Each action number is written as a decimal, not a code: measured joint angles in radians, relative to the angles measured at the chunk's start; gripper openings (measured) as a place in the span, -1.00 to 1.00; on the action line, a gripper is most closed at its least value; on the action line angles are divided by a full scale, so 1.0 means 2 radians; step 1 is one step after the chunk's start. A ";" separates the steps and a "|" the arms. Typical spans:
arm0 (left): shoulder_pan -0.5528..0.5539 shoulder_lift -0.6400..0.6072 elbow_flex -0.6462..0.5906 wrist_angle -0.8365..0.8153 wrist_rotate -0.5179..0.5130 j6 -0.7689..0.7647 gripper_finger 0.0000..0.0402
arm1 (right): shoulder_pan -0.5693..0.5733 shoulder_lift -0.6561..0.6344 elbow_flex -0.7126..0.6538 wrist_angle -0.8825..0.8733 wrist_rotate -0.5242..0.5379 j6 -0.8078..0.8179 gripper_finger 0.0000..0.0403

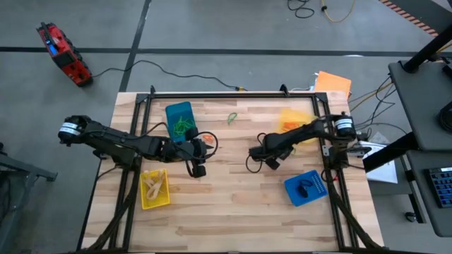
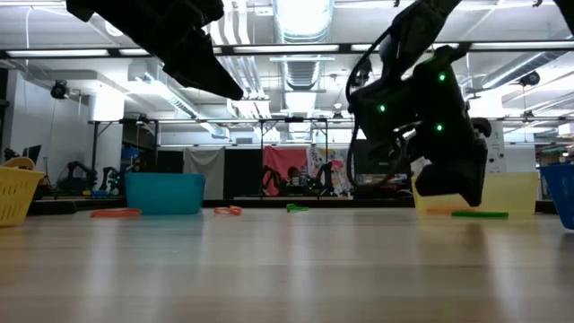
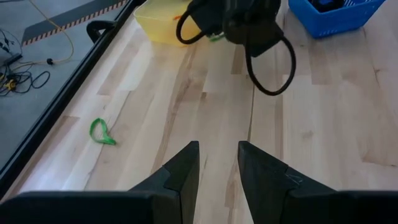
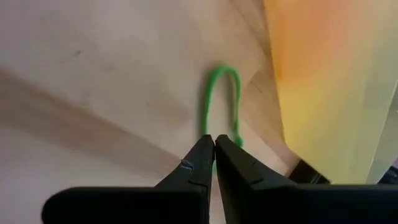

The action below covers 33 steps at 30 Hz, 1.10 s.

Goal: Sort rubber bands into baskets
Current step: Put the green rubber band into the light blue bin

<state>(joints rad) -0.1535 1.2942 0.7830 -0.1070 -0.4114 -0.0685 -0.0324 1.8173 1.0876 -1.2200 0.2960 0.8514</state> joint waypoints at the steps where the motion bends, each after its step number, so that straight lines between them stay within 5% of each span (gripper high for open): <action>1: 0.000 0.000 0.000 0.000 0.000 0.000 -0.52 | -0.002 0.004 0.000 0.000 0.006 0.003 -0.94; 33: 0.000 0.000 0.000 -0.002 0.000 0.000 -0.52 | -0.005 0.005 0.038 0.095 0.022 -0.091 -0.94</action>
<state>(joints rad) -0.1539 1.2942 0.7830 -0.1111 -0.4114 -0.0685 -0.0414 1.8277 1.1633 -1.0291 0.3401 0.6684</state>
